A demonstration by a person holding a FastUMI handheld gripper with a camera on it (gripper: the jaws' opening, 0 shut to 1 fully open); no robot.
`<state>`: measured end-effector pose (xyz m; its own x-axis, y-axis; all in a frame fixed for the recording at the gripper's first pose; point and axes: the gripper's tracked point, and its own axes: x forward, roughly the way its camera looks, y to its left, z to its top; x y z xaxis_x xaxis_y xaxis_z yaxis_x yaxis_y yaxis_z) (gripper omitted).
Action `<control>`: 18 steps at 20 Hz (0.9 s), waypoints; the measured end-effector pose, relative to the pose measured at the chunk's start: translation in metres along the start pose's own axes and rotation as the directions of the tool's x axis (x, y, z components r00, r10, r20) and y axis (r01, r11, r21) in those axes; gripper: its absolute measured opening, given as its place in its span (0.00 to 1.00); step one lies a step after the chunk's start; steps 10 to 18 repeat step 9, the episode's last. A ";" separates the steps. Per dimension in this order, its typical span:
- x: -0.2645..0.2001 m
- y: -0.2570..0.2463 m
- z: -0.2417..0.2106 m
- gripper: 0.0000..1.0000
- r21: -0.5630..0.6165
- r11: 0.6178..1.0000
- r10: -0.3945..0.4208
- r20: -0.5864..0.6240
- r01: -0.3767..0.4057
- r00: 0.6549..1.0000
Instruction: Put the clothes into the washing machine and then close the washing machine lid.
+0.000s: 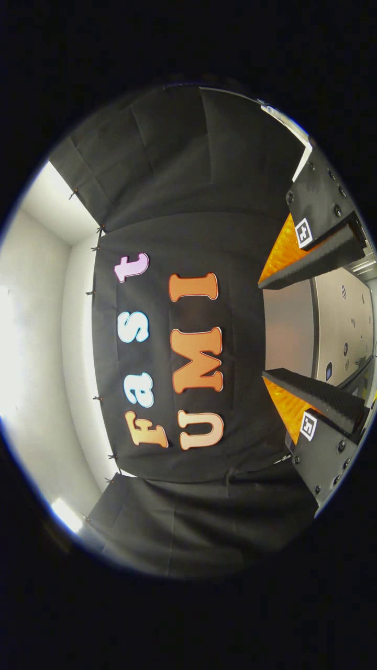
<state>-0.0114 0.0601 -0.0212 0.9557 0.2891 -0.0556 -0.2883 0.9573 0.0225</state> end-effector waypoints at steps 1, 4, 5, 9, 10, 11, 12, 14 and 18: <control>-0.001 0.000 -0.003 0.97 -0.003 1.000 -0.002 -0.004 0.002 1.000; -0.002 0.005 -0.002 0.97 0.009 1.000 0.005 0.004 -0.005 1.000; -0.001 0.007 -0.001 0.97 0.017 1.000 0.008 0.007 -0.008 1.000; 0.001 0.016 -0.001 0.97 0.028 0.999 0.028 0.009 -0.028 1.000; 0.001 0.016 -0.001 0.97 0.028 0.999 0.028 0.009 -0.028 1.000; 0.001 0.016 -0.001 0.97 0.028 0.999 0.028 0.009 -0.028 1.000; 0.001 0.016 -0.001 0.97 0.028 0.999 0.028 0.009 -0.028 1.000; 0.001 0.016 -0.001 0.97 0.028 0.999 0.028 0.009 -0.028 1.000; 0.001 0.016 -0.001 0.97 0.028 0.999 0.028 0.009 -0.028 1.000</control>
